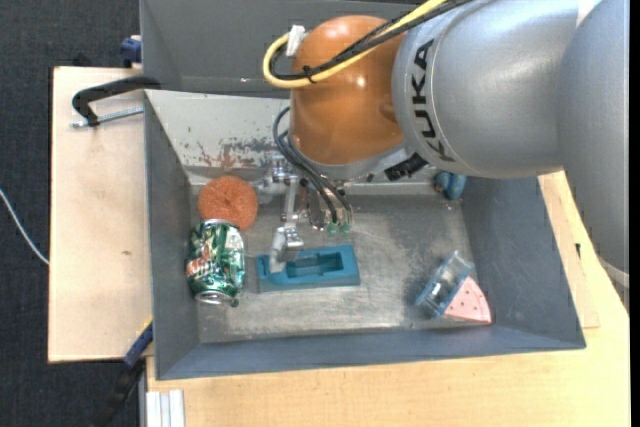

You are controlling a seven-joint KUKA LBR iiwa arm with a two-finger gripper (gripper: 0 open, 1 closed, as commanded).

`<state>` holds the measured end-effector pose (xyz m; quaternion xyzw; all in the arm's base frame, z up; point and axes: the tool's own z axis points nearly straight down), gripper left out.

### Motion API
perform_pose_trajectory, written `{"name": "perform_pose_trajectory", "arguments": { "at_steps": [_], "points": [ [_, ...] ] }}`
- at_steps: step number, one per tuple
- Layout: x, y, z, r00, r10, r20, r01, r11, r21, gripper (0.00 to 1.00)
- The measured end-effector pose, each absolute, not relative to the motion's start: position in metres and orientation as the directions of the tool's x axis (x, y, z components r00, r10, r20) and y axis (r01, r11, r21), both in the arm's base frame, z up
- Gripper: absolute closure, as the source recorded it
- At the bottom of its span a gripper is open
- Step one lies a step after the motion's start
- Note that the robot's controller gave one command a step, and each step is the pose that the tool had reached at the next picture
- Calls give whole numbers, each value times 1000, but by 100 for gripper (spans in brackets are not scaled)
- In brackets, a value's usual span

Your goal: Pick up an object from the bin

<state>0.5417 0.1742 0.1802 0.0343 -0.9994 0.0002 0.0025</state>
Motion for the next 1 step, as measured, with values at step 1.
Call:
{"name": "perform_pose_trajectory", "arguments": {
  "at_steps": [1],
  "points": [
    [541,171,147,-973,-229,-10,-229,973,1,0]
  ]
}}
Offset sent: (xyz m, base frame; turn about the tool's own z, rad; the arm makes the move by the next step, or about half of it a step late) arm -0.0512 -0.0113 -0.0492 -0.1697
